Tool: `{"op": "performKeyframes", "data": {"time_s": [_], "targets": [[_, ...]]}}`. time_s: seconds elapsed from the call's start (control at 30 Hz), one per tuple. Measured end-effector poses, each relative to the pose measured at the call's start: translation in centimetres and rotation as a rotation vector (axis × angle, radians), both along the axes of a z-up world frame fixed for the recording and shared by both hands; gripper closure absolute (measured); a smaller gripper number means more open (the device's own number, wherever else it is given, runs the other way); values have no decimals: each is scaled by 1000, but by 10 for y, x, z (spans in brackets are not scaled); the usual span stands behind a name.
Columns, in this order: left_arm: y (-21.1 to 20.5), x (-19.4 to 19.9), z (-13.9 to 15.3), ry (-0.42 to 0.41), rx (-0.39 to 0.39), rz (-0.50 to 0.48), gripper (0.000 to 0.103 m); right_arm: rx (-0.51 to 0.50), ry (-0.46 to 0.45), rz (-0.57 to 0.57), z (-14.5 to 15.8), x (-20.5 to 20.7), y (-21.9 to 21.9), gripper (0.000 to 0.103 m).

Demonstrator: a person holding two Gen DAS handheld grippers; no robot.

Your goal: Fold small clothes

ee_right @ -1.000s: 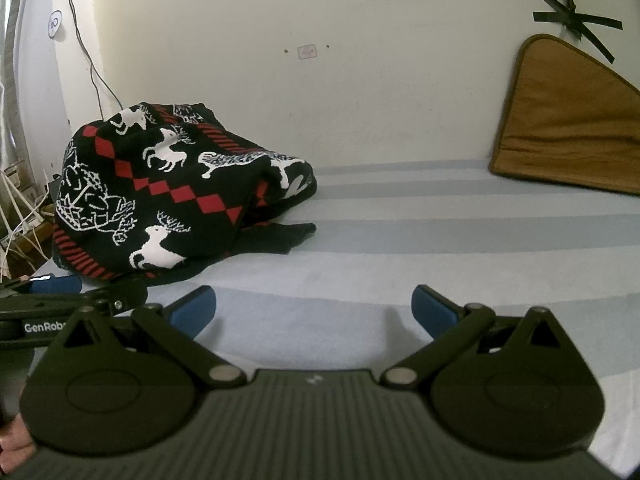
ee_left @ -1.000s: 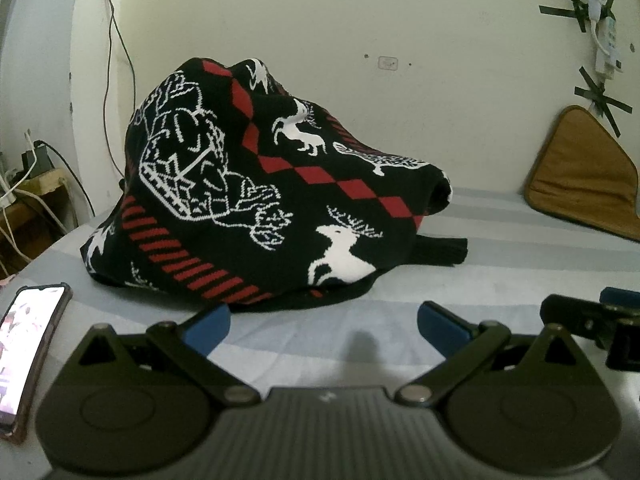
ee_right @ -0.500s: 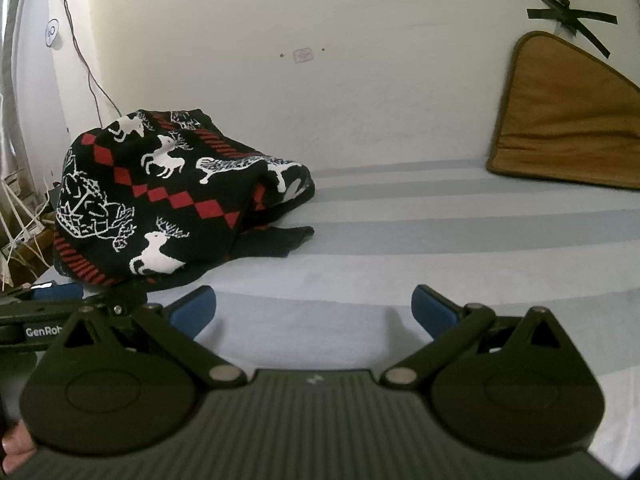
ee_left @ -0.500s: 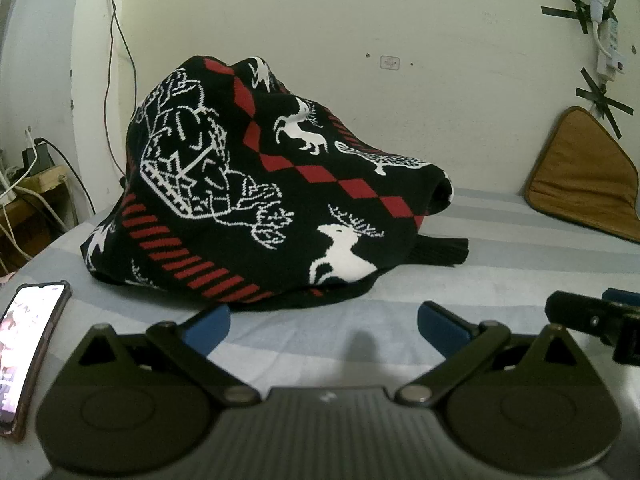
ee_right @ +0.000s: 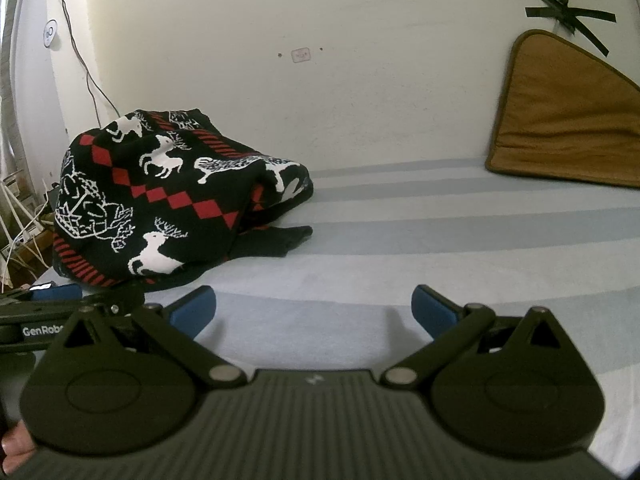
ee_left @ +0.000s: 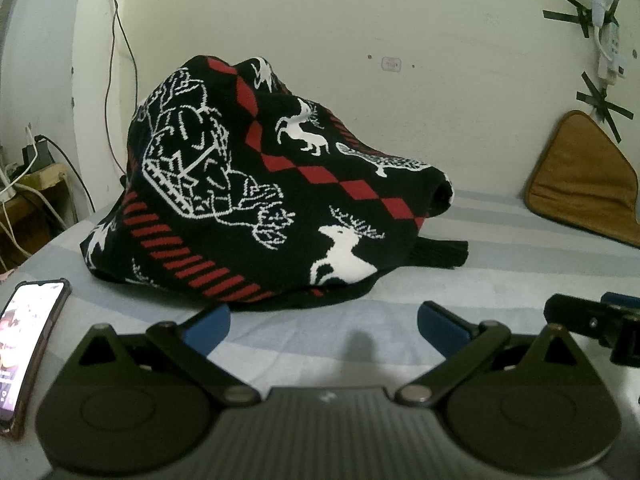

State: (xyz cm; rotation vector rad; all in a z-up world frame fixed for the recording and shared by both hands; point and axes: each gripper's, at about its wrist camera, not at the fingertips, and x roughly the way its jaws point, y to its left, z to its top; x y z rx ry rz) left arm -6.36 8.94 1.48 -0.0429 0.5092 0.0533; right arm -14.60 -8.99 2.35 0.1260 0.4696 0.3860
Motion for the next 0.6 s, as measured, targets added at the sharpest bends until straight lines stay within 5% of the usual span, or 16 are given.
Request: {"op": "performKeyframes", "data": {"time_s": [0.6], "targets": [[5, -7, 3, -42, -40, -9, 0, -11, 10, 3, 0, 1, 2, 0]]}}
